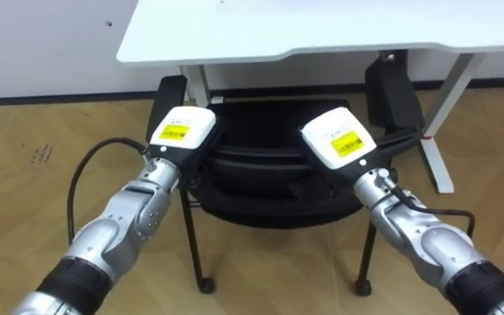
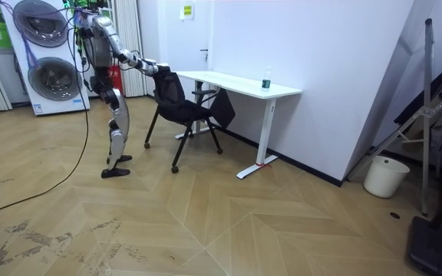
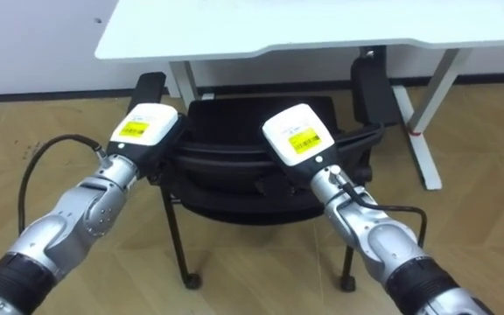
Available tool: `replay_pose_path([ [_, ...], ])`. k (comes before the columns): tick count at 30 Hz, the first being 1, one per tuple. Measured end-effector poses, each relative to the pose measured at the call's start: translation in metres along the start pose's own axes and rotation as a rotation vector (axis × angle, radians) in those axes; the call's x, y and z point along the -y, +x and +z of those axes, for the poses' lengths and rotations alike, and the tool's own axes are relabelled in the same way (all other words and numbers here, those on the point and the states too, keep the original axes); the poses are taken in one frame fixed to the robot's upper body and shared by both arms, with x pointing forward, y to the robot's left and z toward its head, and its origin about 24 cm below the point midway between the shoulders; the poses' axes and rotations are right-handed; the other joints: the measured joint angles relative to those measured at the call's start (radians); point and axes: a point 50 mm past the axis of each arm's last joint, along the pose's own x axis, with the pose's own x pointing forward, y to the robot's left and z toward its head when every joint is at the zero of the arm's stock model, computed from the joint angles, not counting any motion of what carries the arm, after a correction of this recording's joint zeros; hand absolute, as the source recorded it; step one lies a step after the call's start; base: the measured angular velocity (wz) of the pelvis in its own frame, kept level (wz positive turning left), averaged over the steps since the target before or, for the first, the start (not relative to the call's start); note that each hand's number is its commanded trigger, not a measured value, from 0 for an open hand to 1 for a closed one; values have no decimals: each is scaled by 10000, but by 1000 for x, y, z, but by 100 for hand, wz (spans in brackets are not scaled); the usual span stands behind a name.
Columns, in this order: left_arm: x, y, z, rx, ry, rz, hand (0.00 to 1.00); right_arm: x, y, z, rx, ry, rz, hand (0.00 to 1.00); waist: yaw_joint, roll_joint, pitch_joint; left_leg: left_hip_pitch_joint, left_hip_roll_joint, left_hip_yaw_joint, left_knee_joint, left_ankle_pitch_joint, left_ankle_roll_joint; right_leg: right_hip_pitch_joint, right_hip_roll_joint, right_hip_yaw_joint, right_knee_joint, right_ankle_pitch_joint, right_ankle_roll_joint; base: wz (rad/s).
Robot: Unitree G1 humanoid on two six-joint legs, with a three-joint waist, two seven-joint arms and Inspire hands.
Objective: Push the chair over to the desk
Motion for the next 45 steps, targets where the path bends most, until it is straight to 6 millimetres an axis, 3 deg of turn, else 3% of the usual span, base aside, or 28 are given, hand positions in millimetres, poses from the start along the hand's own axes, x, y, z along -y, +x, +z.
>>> replay_pose_path([
  [4, -2, 1, 0, 50, 35, 181, 100, 1, 2, -2, -14, -12, -72, 100, 163, -134, 85, 139, -199, 666, 93, -325, 399, -411, -324, 757, 833, -142, 301, -36],
  [7, -5, 0, -4, 98, 194, 251, 100, 1, 5, 2, -35, 138, -99, 100, 410, -92, 103, 74, -7, 1096, 410, -682, 589, -844, -289, 878, 1289, 176, 623, -46],
  [10, -15, 1, -8, 231, 457, 482, 100, 6, 8, 3, -100, 217, -344, 100, 436, -116, 97, -248, 17, 1159, 501, -692, 706, -700, -80, 1007, 285, 398, 701, -23],
  [16, -20, 2, -10, 306, 680, 613, 100, 7, 11, 5, -164, 410, -347, 100, 228, -132, 84, -201, -4, 1230, 143, -516, 978, -232, 1, 1022, -972, 1000, 914, -3],
  [32, -11, -3, -9, 340, 662, 413, 100, -2, 2, 10, -244, 655, -104, 100, 160, -207, 39, 337, -106, 1162, -165, -465, 1041, 359, -61, 850, -1340, 1108, 956, 2],
  [34, -9, -4, -9, 329, 654, 340, 100, -4, 0, 12, -257, 689, -41, 100, 157, -211, -2, 411, -121, 1161, -209, -465, 1041, 411, -73, 851, -1344, 1108, 956, 0],
  [35, -8, -4, -9, 325, 651, 323, 100, -4, 0, 12, -258, 701, -25, 73, 158, -214, -20, 419, -124, 1161, -214, -465, 1042, 416, -76, 851, -1344, 1108, 956, 0],
  [36, -7, -5, -9, 324, 650, 296, 100, -5, -1, 12, -262, 719, -2, 38, 157, -218, -31, 448, -128, 1160, -223, -465, 1042, 445, -79, 851, -1349, 1108, 956, 0],
  [37, -6, -5, -9, 321, 647, 261, 83, -6, -1, 13, -267, 737, 28, 4, 157, -218, -41, 480, -134, 1156, -231, -465, 1043, 490, -82, 851, -1381, 1108, 956, 0],
  [38, -6, -5, -9, 317, 644, 248, 0, -6, -2, 13, -268, 746, 36, 0, 153, -218, -52, 482, -138, 1153, -231, -465, 1043, 523, -82, 850, -1434, 1108, 956, 0],
  [45, -2, -5, -8, 61, 293, 99, 0, -7, -2, 14, -568, 1311, 299, 0, 131, -183, -87, 636, -152, 1117, -255, -465, 1042, 802, -69, 850, -1667, 1125, 984, 0],
])
